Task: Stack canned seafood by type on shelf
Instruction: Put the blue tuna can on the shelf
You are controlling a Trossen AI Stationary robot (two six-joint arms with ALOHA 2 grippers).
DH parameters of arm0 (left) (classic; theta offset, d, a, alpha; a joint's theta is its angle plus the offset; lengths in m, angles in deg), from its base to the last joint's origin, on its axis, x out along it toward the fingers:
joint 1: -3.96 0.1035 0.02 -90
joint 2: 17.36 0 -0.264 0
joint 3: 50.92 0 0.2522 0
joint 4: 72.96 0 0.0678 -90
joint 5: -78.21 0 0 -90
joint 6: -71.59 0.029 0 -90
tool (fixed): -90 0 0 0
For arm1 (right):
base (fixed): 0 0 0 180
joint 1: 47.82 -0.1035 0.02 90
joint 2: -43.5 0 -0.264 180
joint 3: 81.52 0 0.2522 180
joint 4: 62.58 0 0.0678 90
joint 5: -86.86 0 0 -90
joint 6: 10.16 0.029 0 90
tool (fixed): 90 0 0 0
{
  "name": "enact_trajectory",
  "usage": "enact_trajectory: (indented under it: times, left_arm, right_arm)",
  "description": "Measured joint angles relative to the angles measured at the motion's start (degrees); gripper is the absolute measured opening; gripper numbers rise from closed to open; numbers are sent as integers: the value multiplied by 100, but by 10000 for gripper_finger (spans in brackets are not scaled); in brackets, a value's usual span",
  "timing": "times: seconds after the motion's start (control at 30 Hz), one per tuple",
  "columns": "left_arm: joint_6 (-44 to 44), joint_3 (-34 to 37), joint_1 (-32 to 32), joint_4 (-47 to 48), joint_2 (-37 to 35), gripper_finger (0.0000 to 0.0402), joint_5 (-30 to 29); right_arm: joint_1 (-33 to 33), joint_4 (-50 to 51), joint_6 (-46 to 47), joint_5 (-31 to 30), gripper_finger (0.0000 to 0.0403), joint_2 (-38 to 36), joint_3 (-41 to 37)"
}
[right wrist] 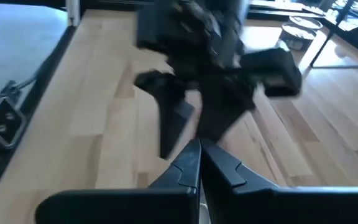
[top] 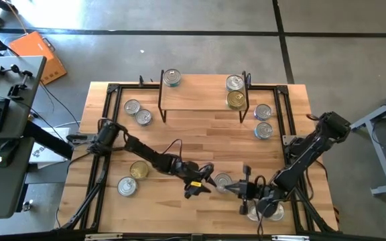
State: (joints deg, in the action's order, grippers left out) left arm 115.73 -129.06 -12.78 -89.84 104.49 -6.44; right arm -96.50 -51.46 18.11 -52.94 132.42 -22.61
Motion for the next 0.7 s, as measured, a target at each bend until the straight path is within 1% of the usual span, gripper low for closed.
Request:
enact_trajectory:
  times: [0.1, 0.2, 0.43, 0.5, 0.6, 0.7]
  left_arm:
    - [-12, -113, 33, -144, 201, 155, 160]
    - [-64, -394, 37, 17, 408, 136, 310]
    - [-208, -866, 37, 840, 512, 101, 314]
    - [-210, -922, 62, 996, 510, 85, 314]
    - [-445, -976, 123, 1132, 505, 54, 371]
    - [-770, -981, 228, 1163, 501, 20, 628]
  right_arm:
    - [-64, 78, -9, -20, 0, -11, 132]
    - [-138, 81, 79, -92, 0, -11, 176]
    - [-406, 320, 517, -275, 0, -11, 176]
    - [-463, 396, 617, -268, 0, -11, 176]
    - [-535, 607, 770, -245, 0, -11, 176]
    - [-582, 995, 774, -53, 0, -11, 176]
